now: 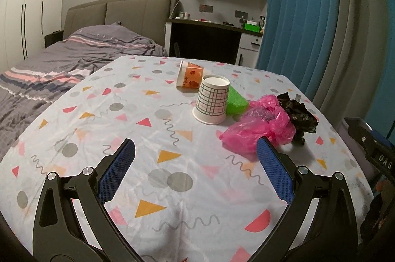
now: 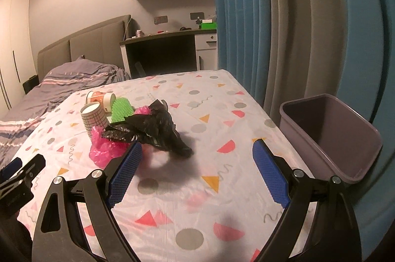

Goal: Collect trash
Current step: 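Move both open grippers back over the pink and black bags, then grasp the black plastic bag with the right gripper while the left gripper grasps the pink bag, then carry the pink and black bags over the grey bin with both grippers, then open both grippers to drop the bags into the grey bin, then move both open grippers back over the remaining items on the bed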

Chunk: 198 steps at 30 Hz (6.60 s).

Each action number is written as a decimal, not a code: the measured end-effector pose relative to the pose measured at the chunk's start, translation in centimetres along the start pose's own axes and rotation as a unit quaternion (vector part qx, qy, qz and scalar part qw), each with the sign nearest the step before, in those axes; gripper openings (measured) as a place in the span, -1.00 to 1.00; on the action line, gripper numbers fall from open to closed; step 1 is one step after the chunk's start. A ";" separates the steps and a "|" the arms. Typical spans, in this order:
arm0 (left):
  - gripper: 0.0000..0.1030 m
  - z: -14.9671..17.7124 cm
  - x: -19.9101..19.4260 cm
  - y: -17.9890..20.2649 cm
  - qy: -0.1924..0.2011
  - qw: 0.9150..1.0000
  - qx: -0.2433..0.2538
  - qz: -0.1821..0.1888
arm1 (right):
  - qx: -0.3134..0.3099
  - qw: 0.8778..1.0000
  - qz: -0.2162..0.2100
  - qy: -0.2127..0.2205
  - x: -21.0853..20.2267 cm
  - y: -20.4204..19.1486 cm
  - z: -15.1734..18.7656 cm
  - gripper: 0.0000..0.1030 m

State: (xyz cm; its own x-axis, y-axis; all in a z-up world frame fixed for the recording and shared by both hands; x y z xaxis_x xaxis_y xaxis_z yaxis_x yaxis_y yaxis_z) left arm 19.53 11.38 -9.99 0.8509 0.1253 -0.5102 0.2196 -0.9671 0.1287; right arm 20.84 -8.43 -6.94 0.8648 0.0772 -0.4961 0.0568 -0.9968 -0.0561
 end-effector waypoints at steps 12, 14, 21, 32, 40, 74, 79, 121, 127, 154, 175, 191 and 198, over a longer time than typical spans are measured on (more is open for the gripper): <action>0.88 0.4 0.9 -0.4 -0.004 1.000 0.001 -0.002 | -0.027 0.997 -0.064 -0.023 3.1 -4.9 -0.9 0.57; 0.88 0.5 1.0 -0.6 -0.005 1.000 -0.001 -0.004 | -0.034 0.997 -0.070 -0.028 3.3 -5.6 -0.7 0.54; 0.88 0.5 1.4 -1.3 -0.008 1.000 -0.011 -0.002 | -0.055 0.995 -0.060 -0.055 4.9 -5.8 0.9 0.38; 0.88 0.6 1.7 -0.2 -0.015 1.000 0.003 0.013 | -0.094 0.992 -0.057 -0.066 7.8 -6.9 0.5 -0.40; 0.88 -0.2 2.1 3.0 -0.015 0.998 0.025 0.058 | -0.085 0.994 -0.060 -0.041 6.8 -5.7 -0.2 -0.84; -0.69 0.6 -0.3 9.0 -0.046 0.983 0.008 0.180 | 0.038 0.996 -0.073 0.012 -4.3 3.3 0.5 -0.86; -0.69 -0.1 -2.7 8.8 -0.027 0.982 0.007 0.187 | 0.043 0.996 -0.076 0.020 -5.8 3.6 0.4 -0.86; -0.69 -0.9 -4.9 29.0 -0.024 0.935 0.139 0.324 | 0.089 0.988 0.060 0.111 -10.9 18.8 -3.9 -0.86; -0.69 -0.2 -4.1 35.5 -0.033 0.914 0.159 0.373 | 0.096 0.986 0.089 0.106 -9.4 22.6 -4.3 -0.86; -0.68 3.9 2.9 46.5 -0.119 0.873 0.158 0.446 | 0.115 0.984 0.119 0.065 -4.6 27.3 -2.7 -0.86; 0.89 0.8 4.3 39.9 -0.071 0.921 0.090 0.372 | 0.123 0.986 0.106 0.044 -2.7 27.8 -2.6 -0.80; 0.89 0.2 0.6 31.3 -0.022 0.959 0.125 0.252 | 0.139 0.980 0.119 0.081 -7.1 25.0 -2.7 0.47; 0.89 0.0 -0.1 27.0 -0.015 0.970 0.121 0.212 | 0.135 0.983 0.098 0.079 -8.3 21.5 -2.1 0.65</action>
State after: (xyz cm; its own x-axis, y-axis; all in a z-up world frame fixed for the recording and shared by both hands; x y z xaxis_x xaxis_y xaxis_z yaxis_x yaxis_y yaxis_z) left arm 25.40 -14.74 -6.45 0.8251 -0.2980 -0.4800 -0.2680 -0.9544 0.1318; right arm 15.96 -30.56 -2.17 0.9140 -0.1419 -0.3802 -0.2348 -0.9490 -0.2104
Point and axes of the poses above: each gripper's, at about its wrist camera, not at the fingertips, and x roughly the way its jaws point, y to its right, z to its underside, the point moved 10 cm from there along x, roughly the way its jaws point, and after that the axes turned 1 degree about -y, right-handed, at the moved point
